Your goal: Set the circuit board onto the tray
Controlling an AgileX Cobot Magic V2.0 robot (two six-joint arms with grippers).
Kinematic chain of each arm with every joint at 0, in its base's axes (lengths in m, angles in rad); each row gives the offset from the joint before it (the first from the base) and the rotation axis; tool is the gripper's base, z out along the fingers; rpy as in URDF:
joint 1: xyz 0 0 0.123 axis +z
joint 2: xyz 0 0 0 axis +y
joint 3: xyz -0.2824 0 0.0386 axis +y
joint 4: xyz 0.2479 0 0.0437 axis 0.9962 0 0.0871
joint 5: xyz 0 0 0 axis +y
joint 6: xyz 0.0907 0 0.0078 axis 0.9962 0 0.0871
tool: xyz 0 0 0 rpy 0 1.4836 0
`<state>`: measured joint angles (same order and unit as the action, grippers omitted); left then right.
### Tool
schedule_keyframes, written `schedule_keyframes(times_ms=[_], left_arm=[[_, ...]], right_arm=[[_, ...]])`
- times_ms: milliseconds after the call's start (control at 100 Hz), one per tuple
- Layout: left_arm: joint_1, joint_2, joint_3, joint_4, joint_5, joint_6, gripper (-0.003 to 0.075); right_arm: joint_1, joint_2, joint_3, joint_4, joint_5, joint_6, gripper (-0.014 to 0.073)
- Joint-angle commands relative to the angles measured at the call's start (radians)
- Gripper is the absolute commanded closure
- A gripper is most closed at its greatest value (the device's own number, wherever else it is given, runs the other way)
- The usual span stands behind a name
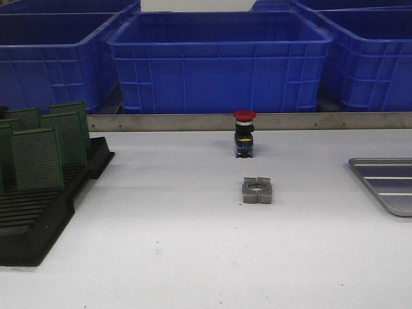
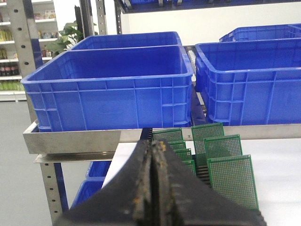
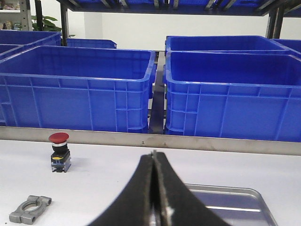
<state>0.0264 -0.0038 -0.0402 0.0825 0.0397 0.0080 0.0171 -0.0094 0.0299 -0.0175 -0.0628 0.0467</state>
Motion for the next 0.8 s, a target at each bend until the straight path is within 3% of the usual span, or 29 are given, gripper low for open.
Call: schedule_keyframes(times_ms=[0,220,500,640,790], left_arm=[[0.0,-0.01,-0.121,-0.036,-0.022,-0.008,0.0739],[0.0,0.147,-0.44,-0.038,0.296,-0.008,0.0739],[0.0,0.508,-0.836,-0.038,0.753,-0.008,0.0739],[0.0,0.664,-0.95,-0.038,0.871,-0.001,0.0739],[0.0,0.77,-0.985,-0.038,0.886,-0.001,0.0739]], right_arm=[[-0.004,-0.017,0.004,0.0,-0.083,0.001,0.0663],[-0.004,-0.017,0.004,0.0,-0.083,0.001,0.0663],[-0.004,-0.017,0.004,0.0,-0.083,0.001,0.0663],[-0.004,-0.017,0.004,0.0,-0.083,0.001,0.0663],[-0.004,-0.017,0.004,0.0,-0.083,0.001,0.0663]])
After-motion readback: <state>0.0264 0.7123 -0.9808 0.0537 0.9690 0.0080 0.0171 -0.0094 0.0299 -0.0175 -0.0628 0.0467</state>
